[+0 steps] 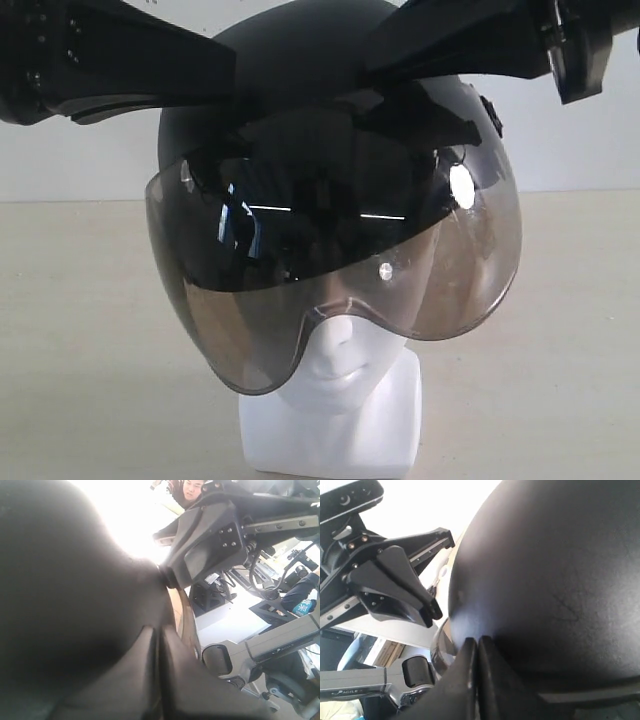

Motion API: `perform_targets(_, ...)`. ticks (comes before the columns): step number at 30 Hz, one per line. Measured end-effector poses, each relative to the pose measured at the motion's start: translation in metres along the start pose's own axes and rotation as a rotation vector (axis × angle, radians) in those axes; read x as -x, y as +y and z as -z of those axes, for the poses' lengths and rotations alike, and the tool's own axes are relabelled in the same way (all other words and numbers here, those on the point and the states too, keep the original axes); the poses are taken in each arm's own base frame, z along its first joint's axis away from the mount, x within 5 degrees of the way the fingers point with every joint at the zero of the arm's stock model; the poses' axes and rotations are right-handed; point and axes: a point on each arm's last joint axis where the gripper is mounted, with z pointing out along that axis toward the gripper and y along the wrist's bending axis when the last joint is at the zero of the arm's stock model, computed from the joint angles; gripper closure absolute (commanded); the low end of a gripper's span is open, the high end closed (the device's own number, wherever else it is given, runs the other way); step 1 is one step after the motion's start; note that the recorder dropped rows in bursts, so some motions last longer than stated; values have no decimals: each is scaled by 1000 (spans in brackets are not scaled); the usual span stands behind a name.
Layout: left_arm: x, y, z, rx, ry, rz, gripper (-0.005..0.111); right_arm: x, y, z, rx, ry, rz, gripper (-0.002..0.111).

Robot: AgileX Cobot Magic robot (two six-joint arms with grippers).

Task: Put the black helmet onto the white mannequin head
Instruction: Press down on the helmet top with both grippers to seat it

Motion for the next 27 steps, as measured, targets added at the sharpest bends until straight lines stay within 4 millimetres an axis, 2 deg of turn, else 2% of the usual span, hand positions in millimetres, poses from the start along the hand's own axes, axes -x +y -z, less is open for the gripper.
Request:
perform_targets(6,0,0,0,0,0,0,102,-5,2,5,-41,14,32,108)
perform_targets(14,0,0,0,0,0,0,102,-18,-6,-1,-10,37,-23,108)
perform_targets(27,0,0,0,0,0,0,102,-38,-8,3,-58,112,6,108)
